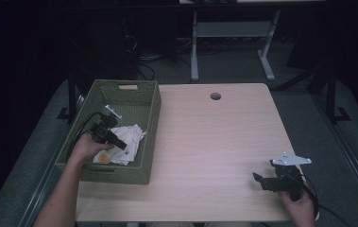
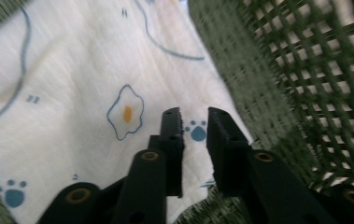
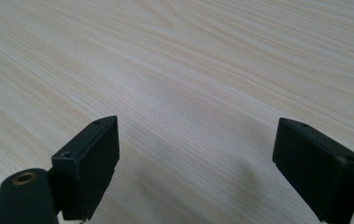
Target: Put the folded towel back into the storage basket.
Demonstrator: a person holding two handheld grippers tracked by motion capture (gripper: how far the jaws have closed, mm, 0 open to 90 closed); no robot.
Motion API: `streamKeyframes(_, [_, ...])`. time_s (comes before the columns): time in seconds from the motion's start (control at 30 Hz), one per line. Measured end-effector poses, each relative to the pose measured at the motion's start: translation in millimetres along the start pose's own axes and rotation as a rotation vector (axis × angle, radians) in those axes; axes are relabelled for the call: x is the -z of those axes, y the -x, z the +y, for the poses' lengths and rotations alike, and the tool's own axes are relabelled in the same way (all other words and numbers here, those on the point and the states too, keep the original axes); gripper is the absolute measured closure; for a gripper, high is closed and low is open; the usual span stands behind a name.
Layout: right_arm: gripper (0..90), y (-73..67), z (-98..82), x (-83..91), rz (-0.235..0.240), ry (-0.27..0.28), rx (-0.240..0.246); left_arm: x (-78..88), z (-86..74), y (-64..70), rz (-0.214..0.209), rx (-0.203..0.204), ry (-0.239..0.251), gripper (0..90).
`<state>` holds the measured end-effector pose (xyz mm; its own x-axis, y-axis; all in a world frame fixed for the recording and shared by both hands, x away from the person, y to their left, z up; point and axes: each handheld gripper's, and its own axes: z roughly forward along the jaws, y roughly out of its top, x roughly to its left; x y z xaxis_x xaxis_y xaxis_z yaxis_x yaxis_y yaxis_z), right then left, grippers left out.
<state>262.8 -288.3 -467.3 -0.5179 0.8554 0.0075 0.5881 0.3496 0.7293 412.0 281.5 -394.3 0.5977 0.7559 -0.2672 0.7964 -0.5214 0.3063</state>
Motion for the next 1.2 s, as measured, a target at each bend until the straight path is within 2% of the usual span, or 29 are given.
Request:
streamKeyframes(0.1, [14.2, 0.1, 0.0, 0.5, -0.001, 0.004, 0.000, 10.0, -4.3, 5.7, -0.005, -0.020, 0.062, 72.9])
streamKeyframes(0.2, [14.2, -0.3, 0.1, 0.1, 0.000, 0.002, -0.001, 17.2, -7.6, 10.9, 0.016, -0.027, 0.084, 68.5])
streamKeyframes(0.33, [14.2, -0.3, -0.2, 0.5, 0.001, 0.002, -0.002, 27.1, -10.8, 20.2, 0.035, -0.033, 0.138, 61.0])
streamKeyframes(0.4, [14.2, 0.0, -0.2, 1.1, 0.000, 0.004, -0.003, 30.9, -12.0, 26.0, 0.040, -0.053, 0.158, 59.7])
streamKeyframes(0.73, [14.2, -0.5, -0.6, -0.1, -0.001, 0.000, -0.007, 49.0, -9.1, 47.6, 0.019, -0.100, 0.267, 53.6])
streamKeyframes(0.97, [14.2, 0.2, -1.4, 0.7, -0.004, 0.005, -0.014, 54.7, -0.7, 70.6, 0.016, -0.155, 0.308, 48.1])
streamKeyframes(1.03, [14.2, 0.1, -2.0, 0.2, -0.003, 0.007, -0.015, 55.5, 1.4, 77.0, 0.006, -0.162, 0.321, 47.3])
streamKeyframes(1.2, [14.2, -0.4, -2.1, 1.2, -0.001, 0.007, -0.019, 57.2, 5.7, 95.9, -0.014, -0.215, 0.332, 45.3])
